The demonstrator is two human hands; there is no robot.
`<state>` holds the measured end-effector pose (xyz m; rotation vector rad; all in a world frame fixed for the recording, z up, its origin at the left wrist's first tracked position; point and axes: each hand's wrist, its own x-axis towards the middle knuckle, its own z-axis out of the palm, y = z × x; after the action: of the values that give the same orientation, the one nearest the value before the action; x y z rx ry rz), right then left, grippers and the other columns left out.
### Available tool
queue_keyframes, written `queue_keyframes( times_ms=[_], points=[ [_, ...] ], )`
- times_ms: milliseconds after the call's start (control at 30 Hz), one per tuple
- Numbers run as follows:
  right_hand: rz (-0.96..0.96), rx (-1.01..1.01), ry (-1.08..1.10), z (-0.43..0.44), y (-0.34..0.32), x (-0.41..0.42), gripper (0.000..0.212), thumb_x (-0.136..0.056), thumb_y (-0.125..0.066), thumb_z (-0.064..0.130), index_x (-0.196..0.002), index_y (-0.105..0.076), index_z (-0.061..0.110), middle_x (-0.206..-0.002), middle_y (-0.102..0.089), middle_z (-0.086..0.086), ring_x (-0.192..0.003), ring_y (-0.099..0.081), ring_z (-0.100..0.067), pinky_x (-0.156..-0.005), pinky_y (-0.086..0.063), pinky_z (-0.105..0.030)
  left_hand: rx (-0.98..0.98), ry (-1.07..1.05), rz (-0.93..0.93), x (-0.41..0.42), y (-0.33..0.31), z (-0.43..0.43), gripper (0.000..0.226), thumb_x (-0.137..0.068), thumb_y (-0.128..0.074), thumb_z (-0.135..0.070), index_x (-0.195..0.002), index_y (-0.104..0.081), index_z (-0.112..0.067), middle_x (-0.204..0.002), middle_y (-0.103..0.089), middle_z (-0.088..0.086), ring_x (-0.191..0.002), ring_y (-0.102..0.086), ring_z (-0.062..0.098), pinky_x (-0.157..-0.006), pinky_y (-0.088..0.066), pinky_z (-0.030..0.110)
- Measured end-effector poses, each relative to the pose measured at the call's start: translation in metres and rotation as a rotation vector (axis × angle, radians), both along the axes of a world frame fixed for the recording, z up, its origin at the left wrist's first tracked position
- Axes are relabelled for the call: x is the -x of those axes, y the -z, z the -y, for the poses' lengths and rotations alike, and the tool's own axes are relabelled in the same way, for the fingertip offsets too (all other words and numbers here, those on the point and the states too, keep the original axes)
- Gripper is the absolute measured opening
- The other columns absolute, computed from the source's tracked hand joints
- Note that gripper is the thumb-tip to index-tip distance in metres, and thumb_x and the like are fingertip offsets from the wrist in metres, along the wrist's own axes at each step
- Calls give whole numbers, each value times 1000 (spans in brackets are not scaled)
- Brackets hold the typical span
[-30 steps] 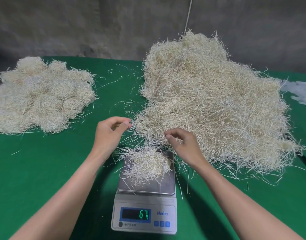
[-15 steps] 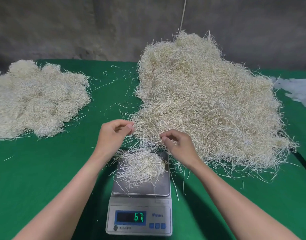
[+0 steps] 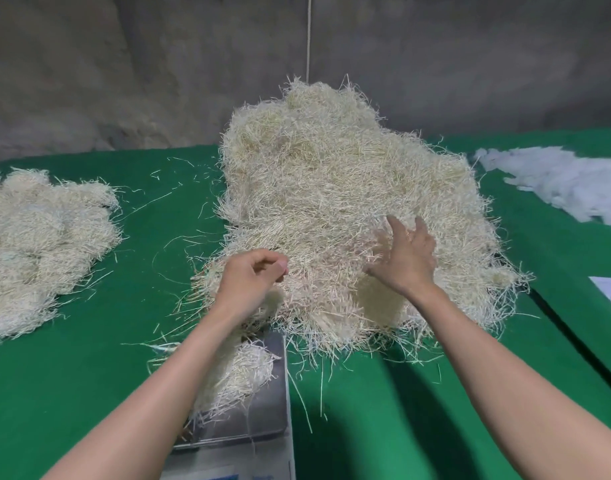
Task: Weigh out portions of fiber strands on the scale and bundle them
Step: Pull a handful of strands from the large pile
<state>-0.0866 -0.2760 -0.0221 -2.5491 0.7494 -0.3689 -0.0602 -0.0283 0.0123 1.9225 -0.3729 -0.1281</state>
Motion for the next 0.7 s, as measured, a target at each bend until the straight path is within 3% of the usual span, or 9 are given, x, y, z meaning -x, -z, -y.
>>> queue_keyframes(
  times_ms=[133,233,300,400,467,533,600,633,700],
  points=[
    [-41,-39,-23,26,13,-12,127,-59,-84,42,-141,13,49,-155,13,-7,-138,-23,-40,-106,-34,-54,-12,1,-15,-15,-3,44,17,-88,-62,-13,-96,-63,-27,-100,-65,-7,-98,-61,12,-91,-49,27],
    [165,-32,-71,35,7,-32,118,-64,-82,42,-141,6,48,-153,-3,-7,-117,-52,-32,-95,-47,-51,-37,-28,-16,-27,-6,72,24,-89,-60,-13,-112,-60,-20,-109,-62,-5,-104,-57,11,-96,-46,27],
    [79,7,-170,36,-3,-45,112,-68,-80,34,-142,3,48,-151,-6,-8,-107,-56,-29,-85,-53,-47,-41,-48,-39,-35,-8,88,26,-90,-58,-12,-116,-58,-17,-113,-62,-2,-106,-58,15,-99,-46,33],
    [-219,186,-374,41,-13,-63,76,-76,-65,2,-138,-35,33,-144,-24,-14,-89,-55,-20,-62,-48,-26,-40,-51,-87,-47,-9,103,28,-90,-58,-10,-117,-57,-16,-117,-61,4,-105,-60,20,-97,-48,38],
    [-100,151,-433,48,-30,-76,33,-78,-57,-5,-98,-62,21,-110,-49,-9,-93,-56,-24,-75,-49,-28,-13,-52,-113,-55,-10,110,31,-87,-62,-7,-115,-57,-19,-116,-61,4,-102,-62,18,-92,-51,36],
    [153,-79,-406,55,-57,-90,22,-82,-58,1,-73,-58,21,-87,-50,4,-95,-55,-18,-88,-44,-31,42,-39,-110,-64,-15,117,42,-81,-69,-7,-119,-55,-19,-111,-62,-1,-95,-64,11,-77,-55,24],
    [321,-251,-394,61,-83,-101,12,-88,-59,13,-98,-65,13,-111,-56,4,-105,-51,-13,-96,-35,-26,113,-44,-78,-73,-25,129,58,-74,-76,-14,-125,-50,-24,-111,-59,-7,-91,-62,3,-67,-51,17],
    [305,-261,-392,63,-92,-107,27,-89,-59,14,-115,-62,11,-128,-52,0,-115,-50,-16,-96,-34,-20,145,-44,-60,-76,-31,136,68,-69,-79,-21,-128,-47,-27,-112,-57,-9,-95,-60,3,-69,-50,17],
    [255,-284,-413,65,-98,-116,34,-88,-58,8,-121,-59,8,-132,-51,-6,-108,-58,-18,-73,-43,-7,129,4,-46,-83,-39,152,90,-55,-81,-37,-135,-39,-30,-117,-52,-10,-102,-57,8,-81,-48,23]
  ],
)
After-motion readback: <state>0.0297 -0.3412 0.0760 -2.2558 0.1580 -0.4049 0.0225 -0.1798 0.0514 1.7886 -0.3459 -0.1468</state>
